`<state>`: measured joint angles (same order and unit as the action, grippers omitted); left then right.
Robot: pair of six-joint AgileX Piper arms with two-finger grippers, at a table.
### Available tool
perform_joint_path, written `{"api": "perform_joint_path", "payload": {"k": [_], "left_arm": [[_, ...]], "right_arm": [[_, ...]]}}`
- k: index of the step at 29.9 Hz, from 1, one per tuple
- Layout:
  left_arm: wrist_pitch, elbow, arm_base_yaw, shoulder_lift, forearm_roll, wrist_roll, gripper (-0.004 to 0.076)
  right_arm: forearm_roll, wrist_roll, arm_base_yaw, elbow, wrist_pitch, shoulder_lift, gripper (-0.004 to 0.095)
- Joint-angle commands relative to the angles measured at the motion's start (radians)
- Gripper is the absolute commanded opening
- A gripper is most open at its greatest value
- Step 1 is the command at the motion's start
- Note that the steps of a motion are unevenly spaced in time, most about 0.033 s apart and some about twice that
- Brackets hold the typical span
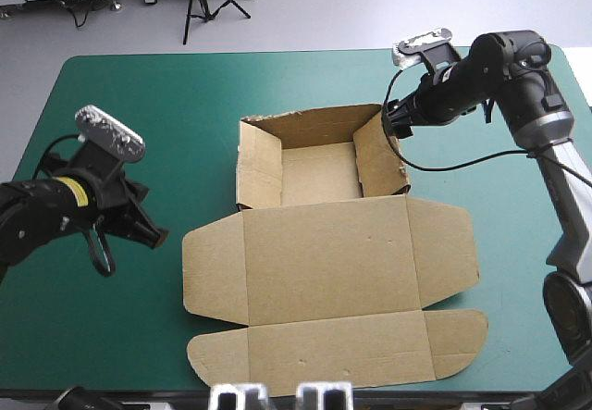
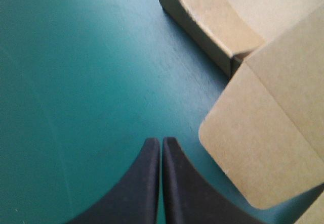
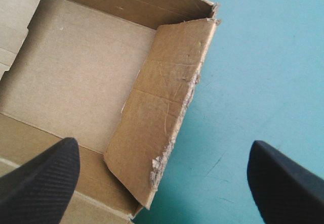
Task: Fold the box
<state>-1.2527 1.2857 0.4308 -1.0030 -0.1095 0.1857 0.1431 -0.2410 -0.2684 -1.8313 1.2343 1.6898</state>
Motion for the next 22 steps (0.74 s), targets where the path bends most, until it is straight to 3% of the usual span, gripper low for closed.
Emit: {"api": "perform_joint_path", "payload": {"k": [1, 14, 17, 22], "left_arm": [[-0.043, -0.098, 0.004, 0.069, -0.006, -0.02, -0.0002], [-0.043, -0.241, 0.004, 0.107, 0.007, -0.094, -0.0002], [-0.043, -0.241, 0.004, 0.107, 0.008, -0.097, -0.0002], [-0.043, -0.241, 0.004, 0.107, 0.008, -0.097, -0.0002]], "right_arm": [[0.025, -0.009, 0.008, -0.025, -0.001, 0.013, 0.0812], [0.064, -0.005, 0.008, -0.025, 0.003, 0.293, 0.0779], [0.086, -0.009, 0.008, -0.025, 0.016, 0.335, 0.0626], [0.101, -0.051, 0.008, -0.039, 0.02, 0.338, 0.0127]]}}
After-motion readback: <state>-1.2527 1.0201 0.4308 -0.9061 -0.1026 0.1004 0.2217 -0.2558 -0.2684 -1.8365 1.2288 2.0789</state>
